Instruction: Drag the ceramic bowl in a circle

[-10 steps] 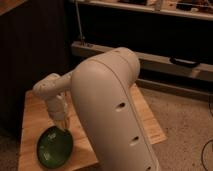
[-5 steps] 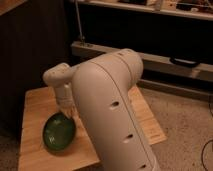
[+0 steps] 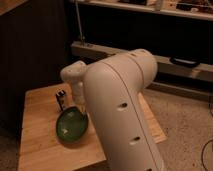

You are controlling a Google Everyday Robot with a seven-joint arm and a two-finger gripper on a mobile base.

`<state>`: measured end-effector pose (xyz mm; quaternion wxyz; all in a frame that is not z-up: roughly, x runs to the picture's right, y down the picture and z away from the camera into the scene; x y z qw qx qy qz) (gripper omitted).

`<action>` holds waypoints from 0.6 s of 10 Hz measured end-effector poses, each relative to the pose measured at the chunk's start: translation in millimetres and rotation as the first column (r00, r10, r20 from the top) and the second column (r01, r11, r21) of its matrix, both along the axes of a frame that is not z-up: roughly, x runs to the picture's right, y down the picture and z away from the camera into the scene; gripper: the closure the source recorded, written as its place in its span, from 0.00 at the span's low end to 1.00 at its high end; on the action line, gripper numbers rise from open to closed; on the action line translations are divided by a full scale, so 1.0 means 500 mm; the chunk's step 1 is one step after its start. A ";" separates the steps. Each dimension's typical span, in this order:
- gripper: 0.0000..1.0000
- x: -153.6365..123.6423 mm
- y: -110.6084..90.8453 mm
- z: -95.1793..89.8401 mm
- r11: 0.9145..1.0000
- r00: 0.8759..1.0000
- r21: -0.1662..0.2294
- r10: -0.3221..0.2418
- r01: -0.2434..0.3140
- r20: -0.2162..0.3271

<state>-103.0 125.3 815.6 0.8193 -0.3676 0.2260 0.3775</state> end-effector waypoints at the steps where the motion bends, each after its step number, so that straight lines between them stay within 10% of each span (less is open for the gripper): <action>1: 1.00 0.030 0.011 -0.007 1.000 1.000 0.002 -0.001 0.001 -0.015; 6: 1.00 0.102 0.072 -0.072 0.998 0.998 -0.007 -0.055 0.055 -0.013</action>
